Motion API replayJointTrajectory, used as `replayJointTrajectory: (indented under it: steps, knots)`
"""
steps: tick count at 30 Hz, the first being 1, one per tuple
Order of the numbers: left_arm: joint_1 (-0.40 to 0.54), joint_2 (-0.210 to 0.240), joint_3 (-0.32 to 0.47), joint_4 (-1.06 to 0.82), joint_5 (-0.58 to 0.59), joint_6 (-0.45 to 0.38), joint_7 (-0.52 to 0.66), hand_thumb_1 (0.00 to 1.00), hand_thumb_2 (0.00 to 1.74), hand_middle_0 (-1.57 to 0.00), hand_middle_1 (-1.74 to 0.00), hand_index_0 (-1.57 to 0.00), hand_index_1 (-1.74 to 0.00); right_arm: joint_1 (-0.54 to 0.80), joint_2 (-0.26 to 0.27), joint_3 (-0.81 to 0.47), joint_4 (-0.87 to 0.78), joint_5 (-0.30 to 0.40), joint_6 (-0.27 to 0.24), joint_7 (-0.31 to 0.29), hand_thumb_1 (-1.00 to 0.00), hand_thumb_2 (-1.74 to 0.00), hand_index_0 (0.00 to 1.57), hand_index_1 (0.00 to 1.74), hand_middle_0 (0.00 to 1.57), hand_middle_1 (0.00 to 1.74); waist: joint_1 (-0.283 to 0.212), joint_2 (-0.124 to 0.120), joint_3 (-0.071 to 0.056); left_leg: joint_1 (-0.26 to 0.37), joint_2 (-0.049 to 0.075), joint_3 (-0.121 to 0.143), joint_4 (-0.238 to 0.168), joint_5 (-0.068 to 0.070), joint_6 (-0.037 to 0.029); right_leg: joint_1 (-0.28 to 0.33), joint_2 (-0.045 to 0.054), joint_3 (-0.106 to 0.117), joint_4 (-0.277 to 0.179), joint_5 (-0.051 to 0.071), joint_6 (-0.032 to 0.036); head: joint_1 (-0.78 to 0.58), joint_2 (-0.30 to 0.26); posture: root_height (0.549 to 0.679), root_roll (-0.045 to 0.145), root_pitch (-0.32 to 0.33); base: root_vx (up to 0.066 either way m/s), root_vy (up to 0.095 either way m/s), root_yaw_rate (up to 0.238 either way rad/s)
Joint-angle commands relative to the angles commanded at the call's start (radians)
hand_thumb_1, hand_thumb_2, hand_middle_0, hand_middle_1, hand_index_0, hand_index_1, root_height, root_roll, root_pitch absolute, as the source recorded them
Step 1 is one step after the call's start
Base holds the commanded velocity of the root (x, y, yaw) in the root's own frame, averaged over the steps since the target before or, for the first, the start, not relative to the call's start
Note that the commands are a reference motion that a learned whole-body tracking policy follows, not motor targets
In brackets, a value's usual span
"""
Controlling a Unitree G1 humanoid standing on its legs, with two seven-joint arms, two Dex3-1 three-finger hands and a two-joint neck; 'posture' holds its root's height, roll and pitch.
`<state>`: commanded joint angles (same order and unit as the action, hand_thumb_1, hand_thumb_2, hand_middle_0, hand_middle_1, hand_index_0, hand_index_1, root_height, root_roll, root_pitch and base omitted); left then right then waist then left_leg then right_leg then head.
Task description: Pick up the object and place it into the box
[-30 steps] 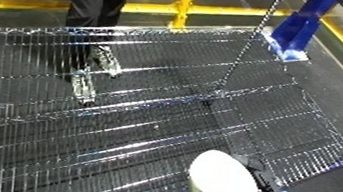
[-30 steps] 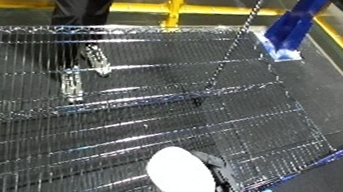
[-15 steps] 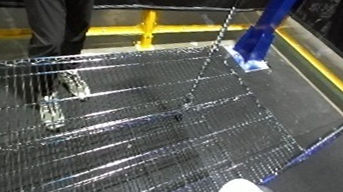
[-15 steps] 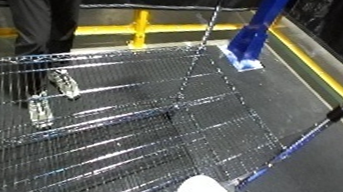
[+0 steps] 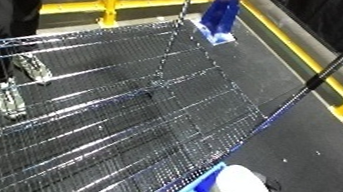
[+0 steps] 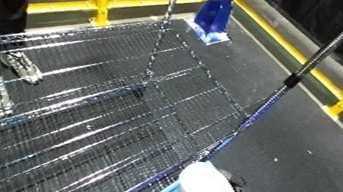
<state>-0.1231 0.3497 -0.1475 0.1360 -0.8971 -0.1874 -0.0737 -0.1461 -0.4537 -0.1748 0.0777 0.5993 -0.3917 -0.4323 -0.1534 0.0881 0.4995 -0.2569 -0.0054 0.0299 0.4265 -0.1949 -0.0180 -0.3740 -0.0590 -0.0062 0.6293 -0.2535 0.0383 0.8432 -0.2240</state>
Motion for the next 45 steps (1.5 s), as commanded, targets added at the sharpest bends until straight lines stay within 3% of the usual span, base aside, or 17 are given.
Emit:
replayJointTrajectory:
  steps: [6,15,16,20,23,27,35,45]
  knots:
    - [-0.009,-0.012,-0.009,0.009,-0.014,-0.026,0.010,1.00,1.74,-1.57,-1.74,-1.57,-1.74,0.008,-0.013,-0.015,0.041,0.050,-0.018,0.013,-0.75,-1.30,1.18,1.30,1.18,1.30,-0.021,0.015,0.003,0.007,-0.002,0.012,-0.012,0.003,-0.0034,-0.006,-0.0016,0.006,-0.010,0.002,0.0027,0.017,0.008,0.659,0.070,0.062,-0.021,0.058,-0.101]
    - [-0.010,-0.013,-0.010,0.011,-0.014,-0.027,0.010,1.00,1.74,-1.57,-1.74,-1.57,-1.74,0.006,-0.016,-0.015,0.045,0.056,-0.020,0.017,-0.75,-1.30,1.18,1.30,1.18,1.30,-0.021,0.017,0.004,0.007,-0.002,0.013,-0.013,0.003,-0.0034,-0.006,-0.0015,0.007,-0.011,0.003,0.0028,0.021,0.009,0.659,0.070,0.063,-0.001,0.000,-0.002]
    - [-0.016,-0.016,-0.014,0.013,-0.013,-0.028,0.015,1.00,1.74,-1.57,-1.74,-1.57,-1.74,0.008,-0.017,-0.017,0.057,0.059,-0.018,0.009,-0.75,-1.30,1.18,1.30,1.18,1.30,-0.026,0.019,0.004,0.006,-0.003,0.016,-0.012,0.002,-0.0038,-0.009,-0.0019,0.008,-0.013,0.005,0.0031,0.094,-0.040,0.659,0.072,0.065,-0.053,0.046,-0.115]
    - [-0.037,-0.030,-0.029,0.033,-0.026,-0.043,0.029,1.00,1.74,-1.57,-1.74,-1.57,-1.74,0.032,-0.031,-0.052,0.183,0.123,-0.012,-0.009,-0.75,-1.30,1.18,1.30,1.18,1.30,-0.061,0.057,0.005,0.010,-0.015,0.036,-0.011,-0.006,-0.0072,-0.025,-0.0106,0.022,-0.034,0.020,0.0036,0.200,-0.092,0.661,0.086,0.074,-0.049,0.138,-0.222]
    - [-0.040,-0.033,-0.039,0.045,-0.038,-0.051,0.023,1.00,1.74,-1.57,-1.74,-1.57,-1.74,0.034,-0.047,-0.069,0.273,0.174,-0.009,0.011,-0.60,-1.04,0.94,1.04,0.94,1.04,-0.071,0.079,0.003,0.015,-0.022,0.041,-0.014,-0.009,-0.0077,-0.030,-0.0156,0.030,-0.045,0.027,0.0041,0.209,-0.090,0.662,0.091,0.076,0.009,0.076,-0.117]
    - [-0.040,-0.028,-0.042,0.046,-0.043,-0.051,0.018,1.00,1.74,-1.57,-1.74,-1.57,-1.74,0.011,-0.060,-0.069,0.335,0.203,-0.021,0.050,-0.40,-0.70,0.63,0.70,0.63,0.70,-0.068,0.084,0.001,0.014,-0.023,0.038,-0.017,-0.006,-0.0070,-0.032,-0.0135,0.030,-0.044,0.028,0.0029,0.214,-0.088,0.661,0.091,0.076,0.004,-0.004,0.001]
    - [-0.045,-0.026,-0.046,0.047,-0.047,-0.048,0.023,1.00,1.74,-1.57,-1.74,-1.57,-1.74,0.000,-0.066,-0.064,0.365,0.207,-0.031,0.061,0.00,0.00,0.00,0.00,0.00,0.00,-0.065,0.087,0.004,0.011,-0.025,0.033,-0.017,-0.003,-0.0079,-0.035,-0.0146,0.028,-0.039,0.027,0.0014,0.214,-0.094,0.661,0.092,0.076,0.003,-0.008,0.013]
    - [-0.042,-0.029,-0.047,0.054,-0.051,-0.043,0.016,1.00,1.74,-1.57,-1.74,-1.57,-1.74,0.005,-0.064,-0.067,0.355,0.180,-0.027,0.052,0.00,0.00,0.00,0.00,0.00,0.00,-0.058,0.082,0.004,0.010,-0.024,0.026,-0.013,0.002,-0.0092,-0.032,-0.0112,0.023,-0.019,0.017,-0.0042,0.203,-0.110,0.660,0.092,0.071,0.017,-0.007,0.044]
